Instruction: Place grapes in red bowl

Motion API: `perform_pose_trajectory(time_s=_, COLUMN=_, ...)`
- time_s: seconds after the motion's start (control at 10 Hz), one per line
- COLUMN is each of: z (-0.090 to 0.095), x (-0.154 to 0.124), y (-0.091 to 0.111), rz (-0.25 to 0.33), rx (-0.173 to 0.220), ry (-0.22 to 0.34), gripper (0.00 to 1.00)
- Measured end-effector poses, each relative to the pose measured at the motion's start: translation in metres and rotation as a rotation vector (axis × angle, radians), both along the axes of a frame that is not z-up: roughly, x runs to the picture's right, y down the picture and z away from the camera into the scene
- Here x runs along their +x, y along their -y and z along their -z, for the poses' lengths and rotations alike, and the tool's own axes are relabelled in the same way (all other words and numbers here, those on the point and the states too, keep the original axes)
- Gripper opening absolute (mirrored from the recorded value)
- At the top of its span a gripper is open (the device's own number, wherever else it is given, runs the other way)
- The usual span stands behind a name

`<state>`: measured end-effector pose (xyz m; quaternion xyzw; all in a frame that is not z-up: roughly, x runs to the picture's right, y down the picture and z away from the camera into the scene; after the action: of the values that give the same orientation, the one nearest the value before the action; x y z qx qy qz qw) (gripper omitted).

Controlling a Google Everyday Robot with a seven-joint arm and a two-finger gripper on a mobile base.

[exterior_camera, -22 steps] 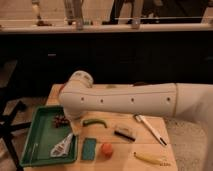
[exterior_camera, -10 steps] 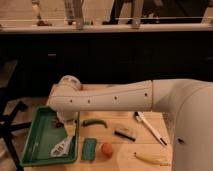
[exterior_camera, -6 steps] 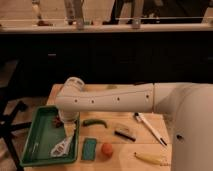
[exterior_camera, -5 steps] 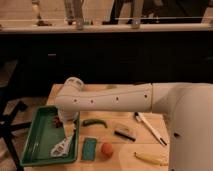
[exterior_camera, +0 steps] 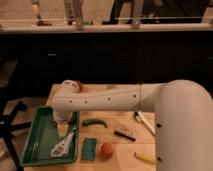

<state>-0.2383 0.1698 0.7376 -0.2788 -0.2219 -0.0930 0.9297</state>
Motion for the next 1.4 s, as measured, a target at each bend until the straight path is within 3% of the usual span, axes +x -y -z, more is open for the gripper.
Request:
perform_pose_trajectory(time_s=0.8, z=-0.048, x=-0.006, y=-0.012, rz=-0.05, rx=0.013, ry=-0.019, gripper=0.8)
perform_pose_trajectory(time_s=1.4, z=-0.081, x=-0.022, y=-0.014, rz=-0.081, rx=-0.008, ry=-0.032, gripper=0.8)
